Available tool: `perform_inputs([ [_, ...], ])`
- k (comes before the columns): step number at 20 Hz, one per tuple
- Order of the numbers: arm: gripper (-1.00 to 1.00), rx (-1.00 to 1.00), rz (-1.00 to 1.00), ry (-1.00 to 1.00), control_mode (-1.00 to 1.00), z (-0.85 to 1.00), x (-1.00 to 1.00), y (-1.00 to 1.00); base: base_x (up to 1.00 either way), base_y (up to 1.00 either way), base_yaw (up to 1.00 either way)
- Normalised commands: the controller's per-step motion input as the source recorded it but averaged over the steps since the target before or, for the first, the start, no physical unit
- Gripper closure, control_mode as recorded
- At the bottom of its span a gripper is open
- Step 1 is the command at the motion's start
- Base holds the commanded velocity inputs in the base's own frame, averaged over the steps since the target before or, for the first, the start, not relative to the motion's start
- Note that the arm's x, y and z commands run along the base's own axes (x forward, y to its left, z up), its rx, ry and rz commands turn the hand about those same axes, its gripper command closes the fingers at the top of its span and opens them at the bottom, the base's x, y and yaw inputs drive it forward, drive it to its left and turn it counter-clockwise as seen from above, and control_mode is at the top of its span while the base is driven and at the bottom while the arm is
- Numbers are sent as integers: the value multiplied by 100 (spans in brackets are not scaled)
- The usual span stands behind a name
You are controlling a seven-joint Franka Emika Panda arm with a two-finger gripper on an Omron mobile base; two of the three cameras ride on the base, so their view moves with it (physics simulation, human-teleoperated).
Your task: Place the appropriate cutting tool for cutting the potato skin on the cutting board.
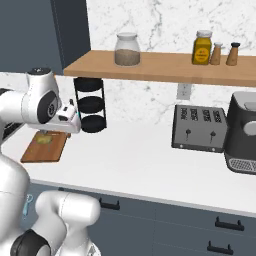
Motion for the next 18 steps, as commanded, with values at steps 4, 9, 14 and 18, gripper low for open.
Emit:
perform_inputs([
  [4, -100, 5, -1, 6, -100, -65, -45, 100, 0, 0, 0],
  [9, -100, 6, -1, 12, -100, -72, -25, 100, 0, 0, 0],
  [14, -100, 1, 0, 11, -100, -87, -14, 88, 0, 0, 0],
  [18, -100, -2, 0, 0, -100, -83, 4, 67, 0, 0, 0],
])
